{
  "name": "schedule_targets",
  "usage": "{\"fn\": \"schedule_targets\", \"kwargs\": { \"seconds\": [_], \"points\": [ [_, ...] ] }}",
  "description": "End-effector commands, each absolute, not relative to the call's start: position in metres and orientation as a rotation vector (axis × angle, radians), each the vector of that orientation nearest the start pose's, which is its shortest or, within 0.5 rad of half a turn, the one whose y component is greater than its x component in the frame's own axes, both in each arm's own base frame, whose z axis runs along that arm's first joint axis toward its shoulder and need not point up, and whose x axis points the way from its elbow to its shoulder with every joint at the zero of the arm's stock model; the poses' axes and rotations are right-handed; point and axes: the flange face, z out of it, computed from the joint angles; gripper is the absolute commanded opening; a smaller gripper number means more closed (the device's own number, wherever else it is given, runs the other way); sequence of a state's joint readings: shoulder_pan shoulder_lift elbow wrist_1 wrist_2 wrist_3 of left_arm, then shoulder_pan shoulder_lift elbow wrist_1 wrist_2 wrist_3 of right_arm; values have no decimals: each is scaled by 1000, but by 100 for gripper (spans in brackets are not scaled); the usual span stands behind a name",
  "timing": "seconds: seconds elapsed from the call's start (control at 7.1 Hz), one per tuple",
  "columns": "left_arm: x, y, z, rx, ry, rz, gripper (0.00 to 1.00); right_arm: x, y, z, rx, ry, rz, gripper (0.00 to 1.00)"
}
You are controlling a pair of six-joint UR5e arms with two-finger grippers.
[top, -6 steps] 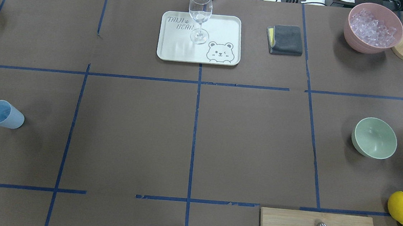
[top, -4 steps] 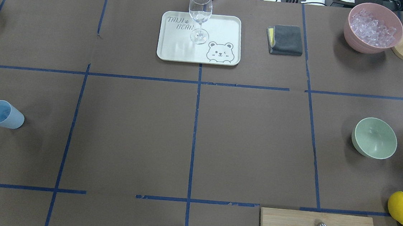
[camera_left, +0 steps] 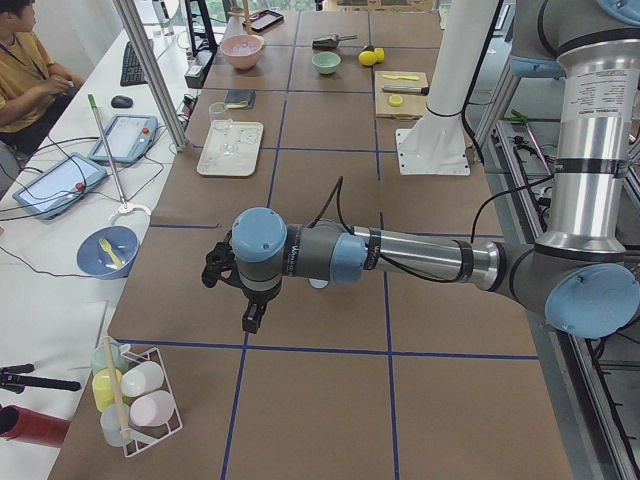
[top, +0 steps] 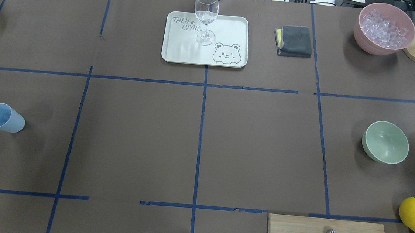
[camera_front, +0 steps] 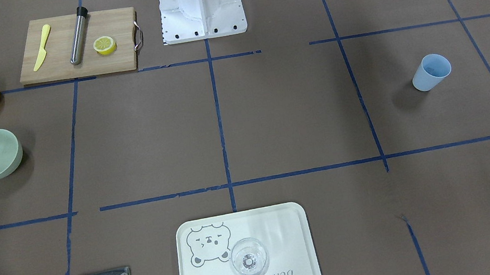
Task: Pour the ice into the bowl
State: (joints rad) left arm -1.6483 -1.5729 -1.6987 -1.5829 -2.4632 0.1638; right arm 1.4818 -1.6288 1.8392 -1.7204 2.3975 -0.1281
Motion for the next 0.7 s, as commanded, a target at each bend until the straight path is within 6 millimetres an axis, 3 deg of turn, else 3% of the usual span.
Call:
{"fn": "schedule_targets", "kwargs": {
  "seconds": [0.0,0.14,0.28,0.56],
  "points": [
    [-92,-488,585,238,874,145,100,-8,-459,566,61,-970,-233,100],
    [-92,-489,585,238,875,147,100,-48,-460,556,38,-994,-245,100],
    [-92,-487,586,236,875,146,100,-75,-464,567,83,-955,-297,100],
    [-89,-488,585,246,875,156,100,-97,-465,600,89,-963,-219,100]
  ]
}}
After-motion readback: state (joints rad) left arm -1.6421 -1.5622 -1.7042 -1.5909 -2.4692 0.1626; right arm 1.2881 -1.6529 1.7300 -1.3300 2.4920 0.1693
